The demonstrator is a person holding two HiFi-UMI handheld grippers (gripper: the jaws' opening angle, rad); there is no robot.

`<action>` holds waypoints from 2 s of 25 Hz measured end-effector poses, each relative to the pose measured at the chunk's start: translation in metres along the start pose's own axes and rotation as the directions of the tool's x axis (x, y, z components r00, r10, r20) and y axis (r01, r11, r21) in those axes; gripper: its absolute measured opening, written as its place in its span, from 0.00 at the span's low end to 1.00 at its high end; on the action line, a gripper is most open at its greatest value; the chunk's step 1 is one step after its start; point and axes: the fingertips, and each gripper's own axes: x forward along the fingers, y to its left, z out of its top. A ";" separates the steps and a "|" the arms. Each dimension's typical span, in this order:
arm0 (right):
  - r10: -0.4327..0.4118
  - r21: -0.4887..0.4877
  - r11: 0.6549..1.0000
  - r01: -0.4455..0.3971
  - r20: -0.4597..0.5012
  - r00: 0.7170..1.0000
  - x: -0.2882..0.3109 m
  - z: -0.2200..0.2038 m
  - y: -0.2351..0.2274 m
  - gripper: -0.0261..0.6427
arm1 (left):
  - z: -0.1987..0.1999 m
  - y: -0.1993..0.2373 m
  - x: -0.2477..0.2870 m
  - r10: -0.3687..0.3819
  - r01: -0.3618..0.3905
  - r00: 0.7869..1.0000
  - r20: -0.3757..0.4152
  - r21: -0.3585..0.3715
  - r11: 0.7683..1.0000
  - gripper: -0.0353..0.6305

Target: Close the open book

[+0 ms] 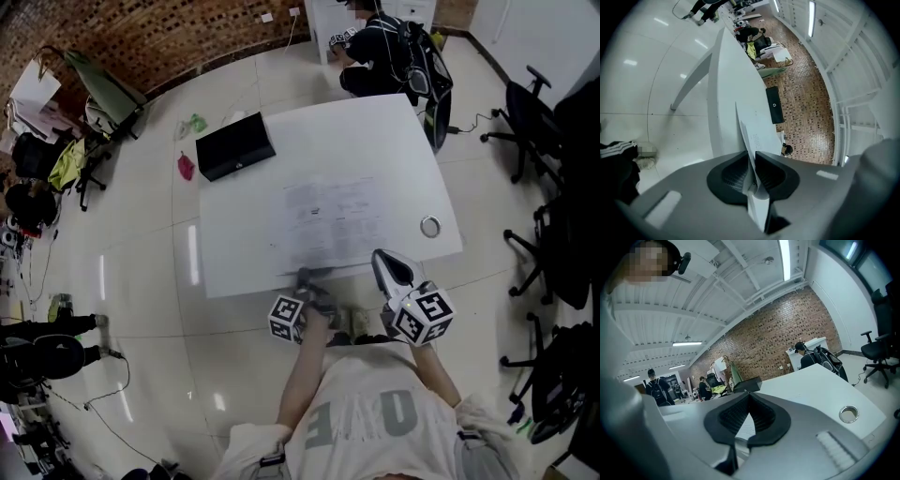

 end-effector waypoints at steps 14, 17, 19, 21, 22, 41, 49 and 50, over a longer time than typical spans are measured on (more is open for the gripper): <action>-0.020 0.020 1.000 0.020 0.021 1.000 -0.006 -0.001 -0.007 0.04 | -0.046 -0.079 -0.030 -0.126 0.089 0.992 -0.020 0.813 0.575 0.09; -0.021 0.031 0.999 0.020 0.027 0.999 -0.007 0.000 -0.006 0.04 | -0.074 -0.091 -0.030 -0.145 0.172 0.982 -0.118 0.874 0.454 0.10; -0.024 0.035 0.999 0.023 0.030 0.999 -0.009 -0.001 -0.006 0.04 | -0.095 -0.094 -0.029 -0.136 0.233 0.971 -0.197 0.907 0.352 0.11; -0.033 0.038 0.999 0.032 0.036 0.999 -0.013 -0.002 -0.008 0.04 | -0.119 -0.087 -0.026 -0.101 0.287 0.958 -0.270 0.925 0.250 0.15; -0.041 0.041 0.998 0.039 0.041 0.998 -0.016 -0.003 -0.011 0.04 | -0.131 -0.080 -0.023 -0.071 0.309 0.951 -0.301 0.929 0.205 0.15; -0.095 0.041 0.995 0.090 0.148 0.984 -0.033 0.027 -0.029 0.04 | -0.085 -0.226 -0.059 -0.440 0.332 0.854 -0.279 0.942 0.047 0.15; 0.032 -0.047 0.999 -0.021 0.237 0.971 -0.009 0.087 0.019 0.04 | -0.018 -0.313 -0.123 -0.577 0.266 0.789 -0.209 0.964 0.014 0.07; 0.036 -0.041 0.999 -0.026 0.238 0.971 -0.008 0.086 0.025 0.04 | -0.013 -0.313 -0.128 -0.580 0.256 0.789 -0.200 0.967 0.014 0.07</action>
